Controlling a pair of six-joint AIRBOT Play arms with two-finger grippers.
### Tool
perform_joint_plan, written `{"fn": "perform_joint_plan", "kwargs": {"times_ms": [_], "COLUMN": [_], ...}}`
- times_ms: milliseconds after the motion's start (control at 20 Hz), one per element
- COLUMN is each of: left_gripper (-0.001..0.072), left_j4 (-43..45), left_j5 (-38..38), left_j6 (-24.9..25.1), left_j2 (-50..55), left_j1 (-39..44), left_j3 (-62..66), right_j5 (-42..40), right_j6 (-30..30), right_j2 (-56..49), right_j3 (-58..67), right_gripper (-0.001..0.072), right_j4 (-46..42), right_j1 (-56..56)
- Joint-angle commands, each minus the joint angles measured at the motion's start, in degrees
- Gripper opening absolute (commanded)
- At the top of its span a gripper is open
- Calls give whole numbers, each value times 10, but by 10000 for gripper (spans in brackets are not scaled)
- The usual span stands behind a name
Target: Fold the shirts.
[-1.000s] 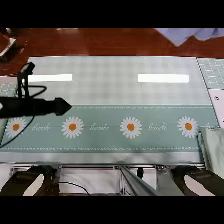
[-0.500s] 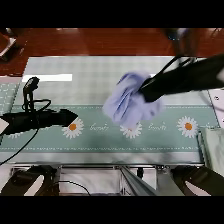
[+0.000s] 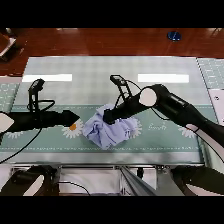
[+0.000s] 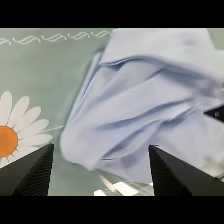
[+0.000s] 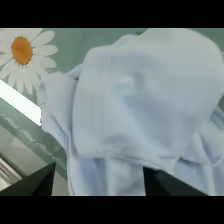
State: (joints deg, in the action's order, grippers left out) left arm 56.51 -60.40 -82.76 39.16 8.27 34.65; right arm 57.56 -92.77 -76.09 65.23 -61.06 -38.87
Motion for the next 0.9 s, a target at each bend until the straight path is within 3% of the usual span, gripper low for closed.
{"fn": "perform_joint_plan", "kwargs": {"times_ms": [0,200,350,450,600,850], "left_gripper": [701,701,701,701,701,701], "left_j4": [7,90,40,-43,-61,-147], "left_j5": [-21,-36,-40,-27,9,79], "left_j6": [12,-11,-37,-25,-13,47], "left_j2": [33,42,45,63,115,208], "left_j1": [1,-2,4,9,15,18], "left_j3": [-3,-3,-49,-97,-121,-121], "right_j5": [115,165,113,105,129,93], "right_j6": [45,21,13,7,152,153], "right_j2": [9,156,264,306,315,315], "right_j3": [67,74,-62,-184,-324,-369], "right_gripper": [632,632,631,623,612,611], "right_j4": [-25,-202,-196,-101,108,120], "right_j1": [40,243,436,533,555,496]}}
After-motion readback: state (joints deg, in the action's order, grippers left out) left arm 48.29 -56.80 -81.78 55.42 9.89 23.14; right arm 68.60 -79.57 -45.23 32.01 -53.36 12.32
